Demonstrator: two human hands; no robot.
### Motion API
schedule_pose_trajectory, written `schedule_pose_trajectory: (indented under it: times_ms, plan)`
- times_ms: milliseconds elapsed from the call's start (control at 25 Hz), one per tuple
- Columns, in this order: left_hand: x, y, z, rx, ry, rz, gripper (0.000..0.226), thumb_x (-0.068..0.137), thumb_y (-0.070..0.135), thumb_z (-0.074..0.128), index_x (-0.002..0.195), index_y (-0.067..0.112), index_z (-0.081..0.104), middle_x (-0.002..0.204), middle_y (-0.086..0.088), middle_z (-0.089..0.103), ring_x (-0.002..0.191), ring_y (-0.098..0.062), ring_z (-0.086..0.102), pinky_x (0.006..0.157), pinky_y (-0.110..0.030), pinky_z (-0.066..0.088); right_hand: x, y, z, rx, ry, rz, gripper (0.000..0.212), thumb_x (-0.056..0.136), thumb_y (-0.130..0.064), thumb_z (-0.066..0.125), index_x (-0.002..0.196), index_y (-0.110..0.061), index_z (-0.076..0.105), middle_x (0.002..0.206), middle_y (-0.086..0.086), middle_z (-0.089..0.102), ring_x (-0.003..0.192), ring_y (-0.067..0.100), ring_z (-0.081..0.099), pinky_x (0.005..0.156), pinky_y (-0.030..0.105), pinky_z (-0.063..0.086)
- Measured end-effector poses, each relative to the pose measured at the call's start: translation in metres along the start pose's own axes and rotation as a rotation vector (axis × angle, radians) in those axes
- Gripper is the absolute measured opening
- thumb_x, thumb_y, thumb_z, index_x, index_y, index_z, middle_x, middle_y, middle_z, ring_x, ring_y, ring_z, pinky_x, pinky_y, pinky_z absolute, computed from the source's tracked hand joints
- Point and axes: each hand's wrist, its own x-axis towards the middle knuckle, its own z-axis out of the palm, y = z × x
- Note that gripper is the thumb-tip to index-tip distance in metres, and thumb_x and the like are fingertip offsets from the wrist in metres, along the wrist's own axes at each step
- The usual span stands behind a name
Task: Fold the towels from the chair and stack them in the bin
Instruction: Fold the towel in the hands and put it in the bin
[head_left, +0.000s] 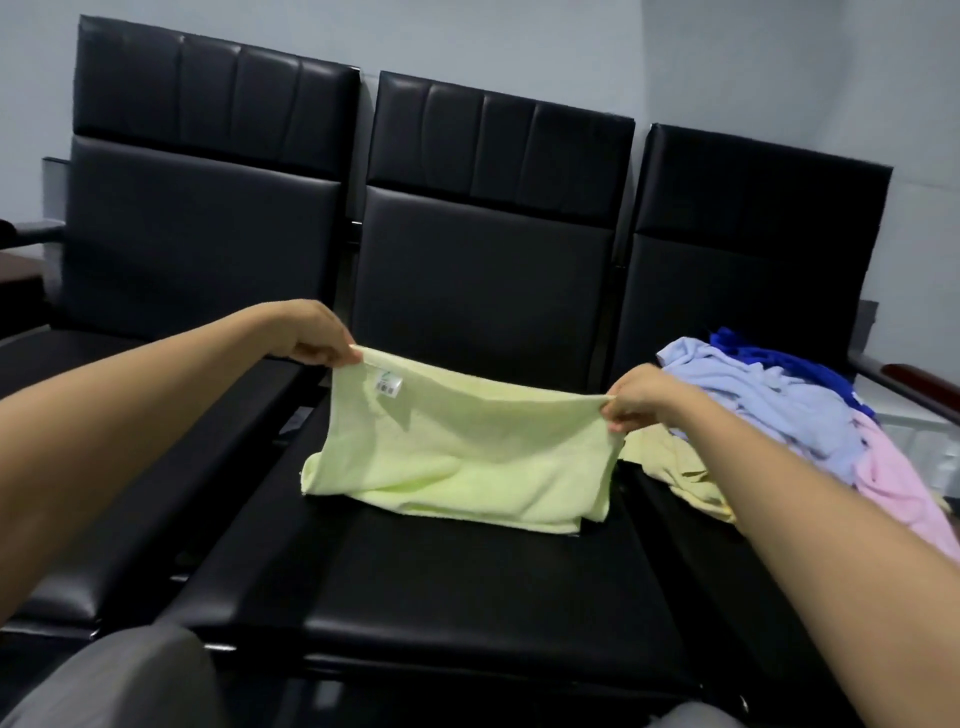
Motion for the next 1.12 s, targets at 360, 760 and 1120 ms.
schedule_pose_trajectory:
  times_ms: [360, 760, 1120]
  plan:
    - [0.049, -0.008, 0.047, -0.414, -0.113, -0.245, 0.041, 0.095, -0.002, 0.047, 0.13, -0.018, 0.032, 0.126, -0.028, 0.05, 0.111, -0.034, 0.058, 0.105, -0.039, 0.041, 0.049, -0.006, 0.043, 0.599, 0.035, 0.196, 0.02, 0.088, 0.013, 0.05, 0.072, 0.0, 0.049, 0.069, 0.014, 0.056, 0.053, 0.021, 0.062, 0.037, 0.02, 0.05]
    - [0.06, 0.079, -0.02, -0.808, 0.566, 0.403, 0.023, 0.089, 0.002, 0.056, 0.074, 0.016, 0.047, 0.073, 0.001, 0.051, 0.063, -0.004, 0.051, 0.047, -0.008, 0.044, 0.089, -0.103, -0.02, 0.626, 0.666, -0.356, 0.026, 0.082, -0.001, 0.055, 0.067, -0.021, 0.053, 0.075, -0.006, 0.058, 0.081, 0.013, 0.055, 0.061, 0.015, 0.042]
    - [-0.007, 0.035, -0.041, -0.208, 0.007, 0.232, 0.013, 0.093, 0.007, 0.055, 0.081, 0.011, 0.057, 0.074, -0.009, 0.061, 0.053, -0.005, 0.066, 0.047, -0.015, 0.051, 0.019, -0.057, -0.039, 0.255, 0.208, -0.277, 0.026, 0.08, 0.014, 0.055, 0.066, -0.008, 0.057, 0.065, 0.009, 0.053, 0.04, 0.003, 0.057, 0.042, 0.012, 0.047]
